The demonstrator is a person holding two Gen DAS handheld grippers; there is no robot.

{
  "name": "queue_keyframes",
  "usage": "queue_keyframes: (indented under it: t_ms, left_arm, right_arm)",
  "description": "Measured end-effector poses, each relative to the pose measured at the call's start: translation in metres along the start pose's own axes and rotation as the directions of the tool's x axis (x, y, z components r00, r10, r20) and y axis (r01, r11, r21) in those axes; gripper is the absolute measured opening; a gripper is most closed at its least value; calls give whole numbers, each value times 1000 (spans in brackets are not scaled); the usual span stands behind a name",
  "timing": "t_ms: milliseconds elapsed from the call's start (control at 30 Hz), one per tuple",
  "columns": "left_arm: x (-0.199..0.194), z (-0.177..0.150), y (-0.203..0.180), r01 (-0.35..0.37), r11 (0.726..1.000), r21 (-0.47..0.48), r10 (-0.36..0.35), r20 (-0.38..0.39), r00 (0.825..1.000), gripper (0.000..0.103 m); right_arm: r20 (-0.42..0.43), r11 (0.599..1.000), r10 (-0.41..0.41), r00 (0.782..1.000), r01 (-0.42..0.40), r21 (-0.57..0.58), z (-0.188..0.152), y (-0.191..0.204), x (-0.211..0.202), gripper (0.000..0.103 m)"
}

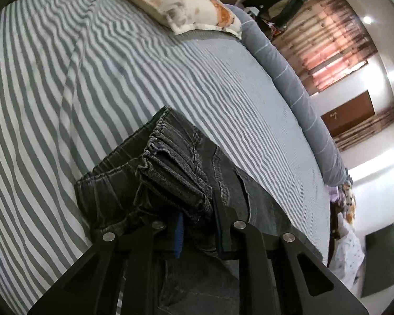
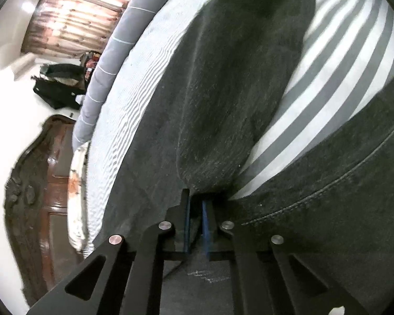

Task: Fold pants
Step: 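Lower the waistband onto the folded jeans with the left tool and open it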

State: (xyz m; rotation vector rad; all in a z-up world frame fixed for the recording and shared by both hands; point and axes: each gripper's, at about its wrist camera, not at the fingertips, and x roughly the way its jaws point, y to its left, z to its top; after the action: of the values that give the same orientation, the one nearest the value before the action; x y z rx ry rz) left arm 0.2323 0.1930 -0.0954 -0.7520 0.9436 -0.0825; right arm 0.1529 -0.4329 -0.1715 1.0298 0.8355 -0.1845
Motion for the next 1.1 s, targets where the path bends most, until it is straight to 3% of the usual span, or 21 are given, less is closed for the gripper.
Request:
queue_keyframes:
  t_ms: [167, 300, 467, 600, 700, 767, 867, 967, 1100]
  left_arm:
    - [-6, 5, -12, -2, 996, 92, 3, -4, 1000, 18]
    - [-13, 12, -26, 6, 971, 238, 0, -24, 1000, 18]
    - [-28, 17, -41, 56, 904, 423, -50, -24, 998, 18]
    - [-34, 17, -42, 68, 849, 523, -63, -28, 998, 18]
    - [-25, 12, -25, 31, 830, 557, 4, -61, 998, 18]
    - [-18, 7, -9, -3, 837, 546, 55, -80, 995, 18]
    - [-8, -3, 18, -53, 852, 521, 128, -110, 986, 18]
    - [5, -19, 34, -126, 830, 543, 223, -117, 968, 19]
    - [6, -24, 31, -165, 824, 542, 246, -80, 966, 20]
  right_arm:
    - [29, 999, -5, 1000, 7, -49, -1, 15, -35, 6]
    - [46, 995, -7, 999, 12, -103, -11, 29, -73, 6]
    - [13, 981, -47, 999, 49, -187, -45, 34, -109, 6]
    - [-47, 978, -100, 994, 89, -191, -76, 13, -112, 6]
    - [-97, 985, -114, 989, 99, -143, -94, -8, -106, 6]
    - [-120, 987, -122, 985, 107, -123, -103, -17, -102, 6]
    - [-141, 983, -150, 979, 133, -129, -110, -24, -95, 6]
    - [-162, 984, -157, 974, 142, -104, -110, -30, -87, 6]
    - [-180, 984, -165, 970, 150, -94, -113, -35, -76, 8]
